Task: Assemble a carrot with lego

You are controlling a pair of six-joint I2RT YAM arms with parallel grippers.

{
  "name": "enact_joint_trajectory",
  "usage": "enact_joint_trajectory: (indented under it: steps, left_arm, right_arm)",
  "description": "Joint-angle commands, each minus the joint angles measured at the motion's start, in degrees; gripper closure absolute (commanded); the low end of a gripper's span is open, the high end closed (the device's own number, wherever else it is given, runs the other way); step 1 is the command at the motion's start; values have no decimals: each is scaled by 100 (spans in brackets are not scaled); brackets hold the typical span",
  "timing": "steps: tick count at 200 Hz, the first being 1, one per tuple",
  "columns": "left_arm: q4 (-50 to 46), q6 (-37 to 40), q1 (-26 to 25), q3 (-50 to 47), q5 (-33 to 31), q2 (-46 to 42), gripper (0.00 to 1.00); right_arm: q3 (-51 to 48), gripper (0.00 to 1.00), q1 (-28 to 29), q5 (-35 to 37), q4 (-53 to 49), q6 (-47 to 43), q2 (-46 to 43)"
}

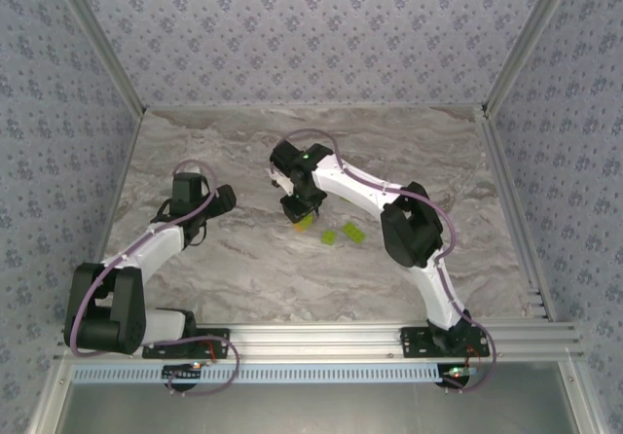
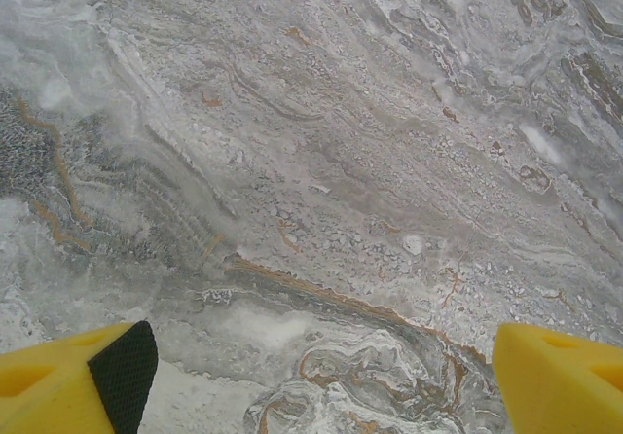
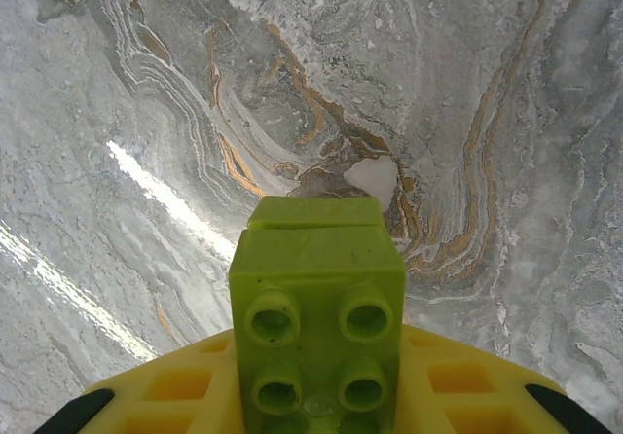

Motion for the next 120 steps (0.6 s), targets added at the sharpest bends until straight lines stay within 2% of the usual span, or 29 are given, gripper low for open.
enact_joint_trajectory:
  steps: [1, 34, 120]
  left_arm:
    - [101, 106, 10, 44, -60, -10, 9]
    - [101, 109, 10, 45, -60, -8, 9]
    - [100, 117, 9, 59, -68, 5, 9]
  right_arm:
    - [-275, 66, 100, 8, -244, -95, 288]
    - [-133, 66, 168, 263, -409, -34, 441]
    - [-530, 67, 306, 258, -303, 81, 688]
